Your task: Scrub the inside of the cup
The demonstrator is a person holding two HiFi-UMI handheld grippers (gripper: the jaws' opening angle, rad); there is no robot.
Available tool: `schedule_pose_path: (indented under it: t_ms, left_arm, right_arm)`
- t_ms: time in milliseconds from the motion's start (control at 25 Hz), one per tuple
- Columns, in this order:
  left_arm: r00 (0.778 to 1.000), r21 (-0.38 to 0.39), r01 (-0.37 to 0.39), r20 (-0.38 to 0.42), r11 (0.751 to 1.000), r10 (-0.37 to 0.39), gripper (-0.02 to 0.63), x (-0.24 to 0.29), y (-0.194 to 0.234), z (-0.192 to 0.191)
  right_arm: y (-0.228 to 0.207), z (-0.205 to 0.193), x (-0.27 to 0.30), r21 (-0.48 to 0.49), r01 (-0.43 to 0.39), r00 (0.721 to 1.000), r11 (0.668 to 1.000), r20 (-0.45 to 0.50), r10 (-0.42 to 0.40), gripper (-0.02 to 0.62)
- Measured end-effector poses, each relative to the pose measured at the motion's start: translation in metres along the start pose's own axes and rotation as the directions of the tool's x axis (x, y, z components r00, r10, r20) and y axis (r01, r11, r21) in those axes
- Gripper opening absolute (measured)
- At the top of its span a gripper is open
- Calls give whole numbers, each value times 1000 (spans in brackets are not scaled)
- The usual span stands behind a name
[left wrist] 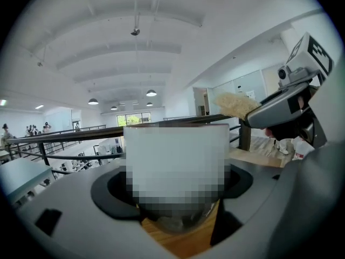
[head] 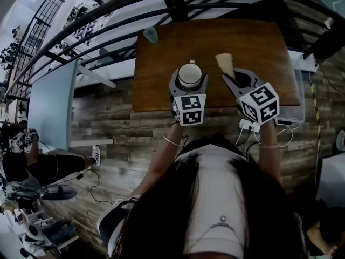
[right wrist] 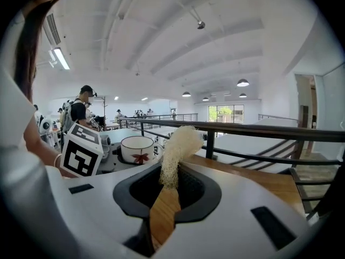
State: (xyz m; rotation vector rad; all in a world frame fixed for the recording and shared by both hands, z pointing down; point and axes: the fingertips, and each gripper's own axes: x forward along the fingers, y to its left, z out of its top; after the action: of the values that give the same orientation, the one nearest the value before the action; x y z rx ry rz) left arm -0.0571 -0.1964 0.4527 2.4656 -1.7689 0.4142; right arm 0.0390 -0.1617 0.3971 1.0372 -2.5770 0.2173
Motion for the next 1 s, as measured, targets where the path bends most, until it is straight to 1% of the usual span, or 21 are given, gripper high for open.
schedule_pose_path:
  t_ms: [160, 320, 400, 640, 1000]
  left_arm:
    - [1000, -1, -20, -11, 1000, 20, 408, -4, 6, -5]
    - [1000, 0, -17, -9, 1000, 17, 408, -11, 8, 2]
    - [1000, -2, -19, -10, 1000, 19, 408, -11, 7, -4]
    - [1000, 17, -12, -3, 1000, 12, 408, -14, 5, -8]
    - [1000, 5, -9, -9, 1000, 9, 408, -14, -1, -7]
  right_arm:
    - [-6, -10, -4, 41, 32, 999, 999, -2, -32, 74]
    - [-11, -20, -10, 70, 65, 998, 995, -7, -64, 74]
    - [-13, -24, -12, 79, 76, 997, 994, -10, -76, 74]
    - [-10, -35, -18, 116, 83, 996, 990, -20, -81, 75]
    - [-16, -43, -27, 148, 96, 995, 984, -25, -93, 74]
